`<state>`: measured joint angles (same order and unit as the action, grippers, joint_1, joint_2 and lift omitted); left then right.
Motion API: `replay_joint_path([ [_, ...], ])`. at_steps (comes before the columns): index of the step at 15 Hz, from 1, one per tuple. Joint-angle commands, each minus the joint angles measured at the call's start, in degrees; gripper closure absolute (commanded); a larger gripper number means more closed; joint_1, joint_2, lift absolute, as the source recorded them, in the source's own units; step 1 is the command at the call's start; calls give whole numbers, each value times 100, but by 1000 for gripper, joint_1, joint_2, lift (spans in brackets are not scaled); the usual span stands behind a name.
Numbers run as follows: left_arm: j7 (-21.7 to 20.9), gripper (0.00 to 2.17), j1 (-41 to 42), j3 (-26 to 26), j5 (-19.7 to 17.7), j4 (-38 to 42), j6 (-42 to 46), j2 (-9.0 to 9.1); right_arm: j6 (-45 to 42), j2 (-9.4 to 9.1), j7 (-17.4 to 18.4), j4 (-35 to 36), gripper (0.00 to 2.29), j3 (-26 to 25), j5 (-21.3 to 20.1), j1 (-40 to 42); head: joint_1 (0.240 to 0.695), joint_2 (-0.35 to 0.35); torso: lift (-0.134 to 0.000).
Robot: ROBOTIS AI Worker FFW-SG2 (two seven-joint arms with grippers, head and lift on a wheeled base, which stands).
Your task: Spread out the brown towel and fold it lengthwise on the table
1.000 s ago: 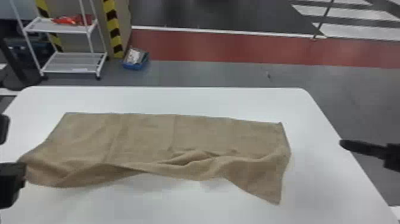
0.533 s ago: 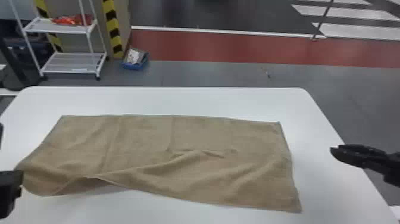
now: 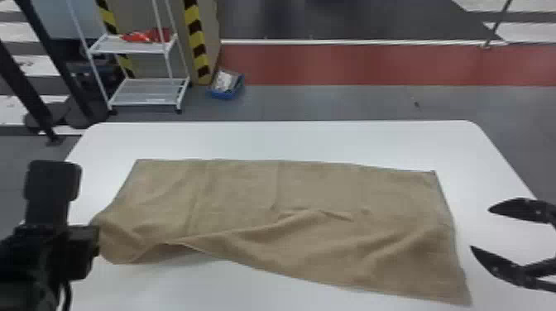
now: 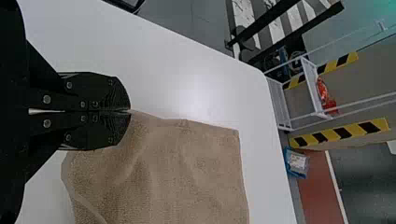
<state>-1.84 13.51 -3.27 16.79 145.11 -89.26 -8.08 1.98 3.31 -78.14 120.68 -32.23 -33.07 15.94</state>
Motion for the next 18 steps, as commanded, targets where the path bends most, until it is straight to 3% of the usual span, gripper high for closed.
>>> replay_joint_path([
  [1,0,1440,-112,19,9,-132,0,0,-448,-6,-19,-18,336,287,-543,111,695,47,-124],
  [3,9,1440,-165,63,9,-220,0,0,-2048,-15,-19,-317,407,314,-569,216,695,65,-124],
  [7,9,1440,-288,63,61,-352,0,0,-2188,-6,-19,-466,444,305,-657,225,695,120,-124],
  [13,9,1440,-367,63,96,-475,0,0,-2364,29,-19,-677,502,270,-780,410,695,121,-124],
  [18,9,1440,-376,134,237,-501,0,0,-2470,170,-19,-818,502,208,-868,568,695,121,-124],
])
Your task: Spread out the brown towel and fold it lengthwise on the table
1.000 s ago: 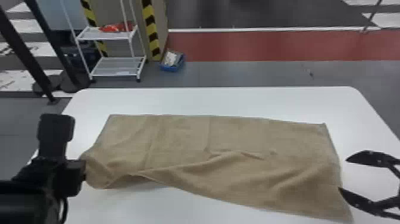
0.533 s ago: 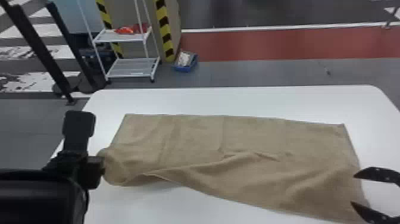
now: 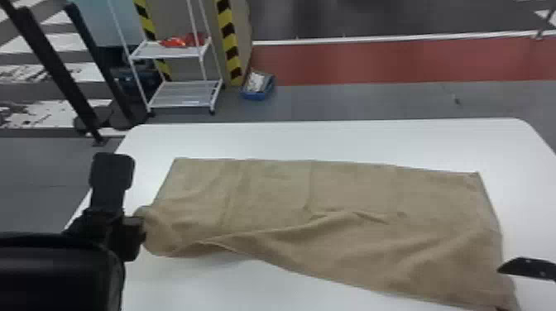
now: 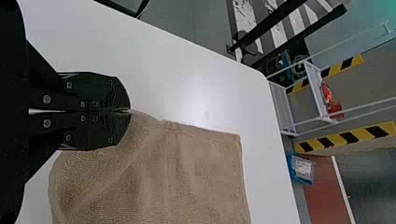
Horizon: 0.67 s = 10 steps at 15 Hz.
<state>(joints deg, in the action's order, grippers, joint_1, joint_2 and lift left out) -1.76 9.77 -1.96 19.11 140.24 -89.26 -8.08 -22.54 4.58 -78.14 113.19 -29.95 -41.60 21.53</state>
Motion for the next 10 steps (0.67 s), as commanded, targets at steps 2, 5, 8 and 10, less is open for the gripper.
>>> replay_joint_path([
  [2,9,1436,-10,3,14,-23,0,8,-18,105,-19,-174,502,-28,-6,9,695,110,-124],
  [5,9,1440,-10,3,22,-23,-18,8,0,175,-19,-271,515,-64,30,-8,695,102,-124],
  [8,9,1436,-10,47,101,-14,-53,26,211,202,-19,-324,589,-46,-32,-96,695,94,-124],
  [10,9,1436,-10,47,119,-14,-70,26,316,237,-19,-350,593,-37,-41,-131,695,85,-124],
])
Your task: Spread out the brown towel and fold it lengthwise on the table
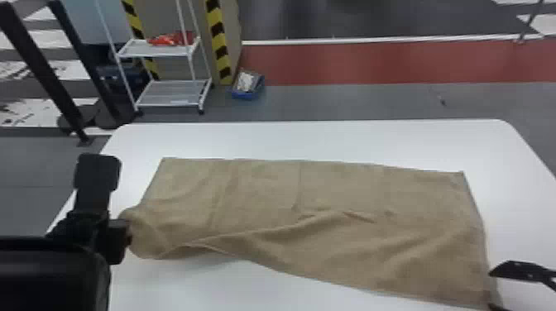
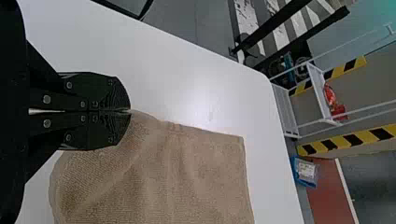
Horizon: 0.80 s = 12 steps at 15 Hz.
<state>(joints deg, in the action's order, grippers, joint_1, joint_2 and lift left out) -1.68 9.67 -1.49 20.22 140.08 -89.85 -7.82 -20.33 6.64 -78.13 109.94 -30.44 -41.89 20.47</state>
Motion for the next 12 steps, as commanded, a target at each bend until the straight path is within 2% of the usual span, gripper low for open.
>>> replay_joint_path([
  [1,1,1440,0,-9,8,1,-11,0,166,31,-19,-25,593,30,6,-34,695,83,-124],
  [5,1,1440,0,-18,61,1,-17,0,254,31,-19,1,593,47,199,-25,695,85,-124],
  [7,1,1440,0,-18,61,1,-17,0,377,57,-19,45,593,-14,454,36,695,89,-124],
  [12,1,1440,0,26,158,1,-17,26,465,75,-19,45,596,12,551,124,695,86,-124],
])
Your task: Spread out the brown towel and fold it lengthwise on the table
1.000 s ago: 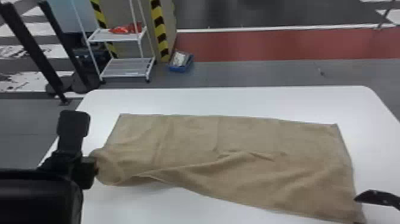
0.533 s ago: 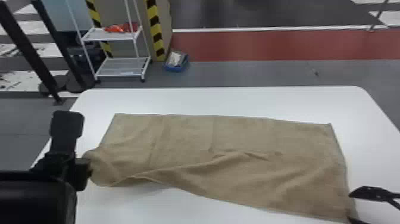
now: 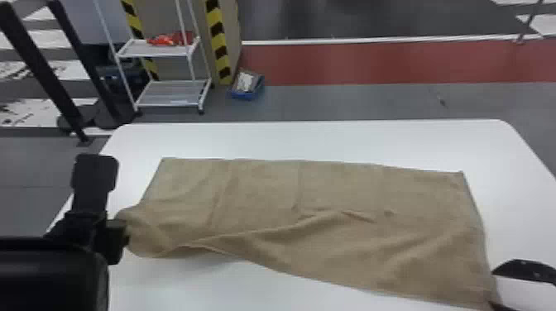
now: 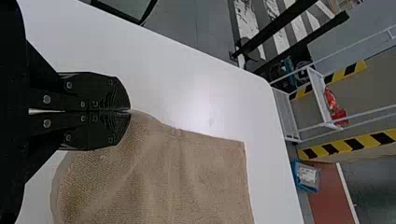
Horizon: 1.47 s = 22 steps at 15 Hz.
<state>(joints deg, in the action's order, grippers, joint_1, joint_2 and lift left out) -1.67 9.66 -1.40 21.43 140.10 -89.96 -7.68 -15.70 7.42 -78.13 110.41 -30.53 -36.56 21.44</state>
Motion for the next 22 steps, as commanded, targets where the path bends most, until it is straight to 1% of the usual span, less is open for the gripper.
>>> replay_joint_path([
  [1,-9,1440,1,17,46,9,-7,21,1,-3,-19,-2,596,21,9,71,695,89,-124],
  [6,0,1436,1,35,54,9,-7,30,-51,5,-19,-55,596,91,-132,176,695,97,-124],
  [7,0,1436,1,35,46,9,-7,30,-69,5,-19,-72,660,56,-132,141,695,98,-124],
  [11,0,1440,1,97,54,18,-7,30,1,5,-19,-143,684,74,-202,27,695,89,-124],
  [13,0,1440,9,44,54,26,-7,30,177,5,-19,-151,772,100,-334,-35,695,81,-124],
  [14,0,1440,9,26,54,26,-7,30,230,5,-19,-169,772,100,-343,-52,695,80,-124],
  [15,0,1440,9,17,54,26,-7,21,406,41,-19,-160,934,135,-378,-61,695,79,-124],
  [16,0,1440,9,17,54,26,-7,21,564,76,-19,-160,1042,197,-396,-61,695,78,-124],
  [17,-9,1440,9,9,54,26,-7,21,617,93,-19,-160,1069,197,-378,-70,695,77,-124],
  [19,-9,1440,9,0,72,26,-7,21,722,102,-19,-143,1241,188,-334,-87,695,73,-124],
  [22,0,1440,9,17,107,44,-7,30,704,111,-19,-37,1244,-23,17,-87,695,71,-124],
])
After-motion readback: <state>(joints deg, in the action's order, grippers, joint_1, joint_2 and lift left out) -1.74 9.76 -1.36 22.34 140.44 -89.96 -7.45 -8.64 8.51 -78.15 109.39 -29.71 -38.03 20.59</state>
